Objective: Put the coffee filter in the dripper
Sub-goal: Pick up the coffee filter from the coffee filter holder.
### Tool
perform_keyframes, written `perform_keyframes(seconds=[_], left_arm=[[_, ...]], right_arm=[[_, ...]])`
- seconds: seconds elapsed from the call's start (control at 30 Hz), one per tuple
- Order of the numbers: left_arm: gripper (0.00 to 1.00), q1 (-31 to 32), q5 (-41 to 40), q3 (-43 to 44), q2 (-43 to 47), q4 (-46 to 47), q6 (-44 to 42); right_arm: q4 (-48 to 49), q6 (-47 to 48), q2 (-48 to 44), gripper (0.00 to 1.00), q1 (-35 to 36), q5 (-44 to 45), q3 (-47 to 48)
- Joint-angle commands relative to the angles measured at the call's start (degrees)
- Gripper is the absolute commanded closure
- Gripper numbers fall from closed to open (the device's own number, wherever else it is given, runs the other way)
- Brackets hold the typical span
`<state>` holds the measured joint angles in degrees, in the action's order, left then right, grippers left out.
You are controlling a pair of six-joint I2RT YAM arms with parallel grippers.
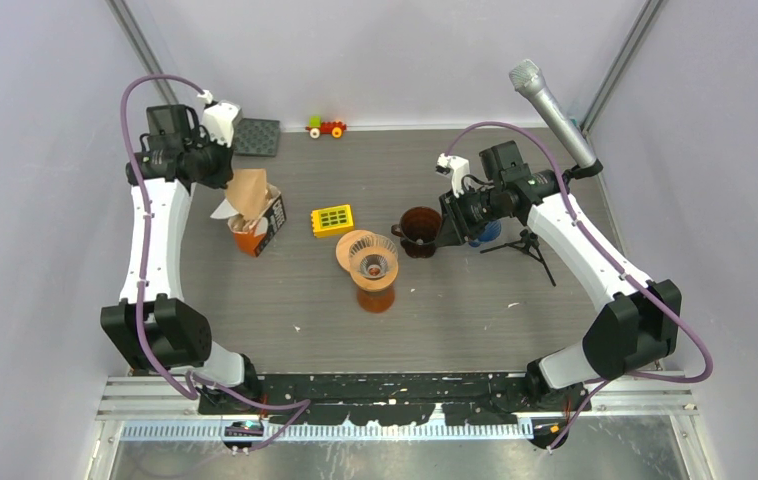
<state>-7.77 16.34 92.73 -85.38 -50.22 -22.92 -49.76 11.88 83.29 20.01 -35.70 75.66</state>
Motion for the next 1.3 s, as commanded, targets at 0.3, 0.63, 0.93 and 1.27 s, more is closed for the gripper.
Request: perform_keyframes(seconds=[0.3,0.63,0.93,1.27], left_arm=[[1.0,-0.23,1.42,5.71,2.11,-0.62,1.21],[1.0,-0.33,10.2,7.51,5.13,-2.44,5.61],[1.0,2.69,31.79,8.77,8.1,-6.97,14.16],[1.0,25.43,38.71,2.51,12.52,-5.39,17.79]], right_arm=[[0.19,0.51,-0.01,0.69,-0.32,-0.57,2.61],[0.1,0.21,-0.44,0.69,-0.28,-0.79,3.08],[-0.38,-1.71,-0.98,0.54,1.23,-4.87,11.82],[0.23,2.99,-2.98,0.3,10.25,-9.59,20.14]])
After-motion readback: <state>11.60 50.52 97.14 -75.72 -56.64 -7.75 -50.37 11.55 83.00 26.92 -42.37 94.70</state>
